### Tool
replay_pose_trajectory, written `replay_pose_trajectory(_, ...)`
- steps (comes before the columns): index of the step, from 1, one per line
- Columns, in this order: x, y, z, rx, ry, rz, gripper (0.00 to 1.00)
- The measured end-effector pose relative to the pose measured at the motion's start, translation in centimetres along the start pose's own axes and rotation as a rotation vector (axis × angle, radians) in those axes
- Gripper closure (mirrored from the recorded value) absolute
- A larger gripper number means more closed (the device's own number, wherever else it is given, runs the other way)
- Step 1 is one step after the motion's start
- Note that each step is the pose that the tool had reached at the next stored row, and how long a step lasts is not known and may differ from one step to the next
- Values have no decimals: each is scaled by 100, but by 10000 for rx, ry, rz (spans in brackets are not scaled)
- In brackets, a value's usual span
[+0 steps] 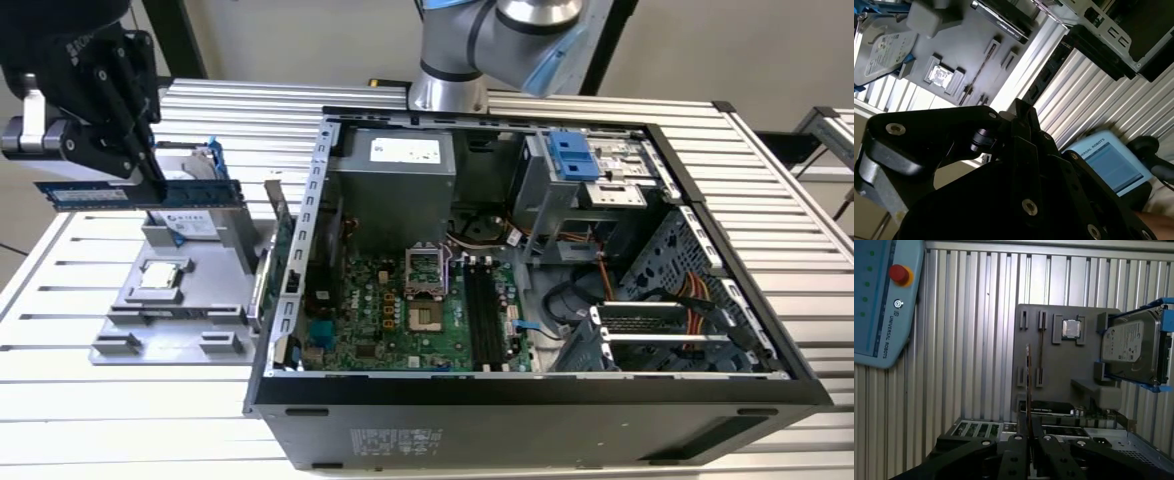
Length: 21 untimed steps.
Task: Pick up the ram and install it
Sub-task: 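Pick up the ram and move it above insertion slot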
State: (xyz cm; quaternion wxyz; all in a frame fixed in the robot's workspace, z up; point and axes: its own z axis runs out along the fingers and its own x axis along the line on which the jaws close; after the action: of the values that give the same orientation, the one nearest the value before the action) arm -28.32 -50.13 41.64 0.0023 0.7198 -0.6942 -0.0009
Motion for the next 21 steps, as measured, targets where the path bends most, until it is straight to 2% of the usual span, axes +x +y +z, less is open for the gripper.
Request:
replay_pose_trajectory(14, 3, -90, -1, 0, 0, -16, 100)
replay_pose_trajectory(21, 6, -169, 0, 0, -1, -22, 100)
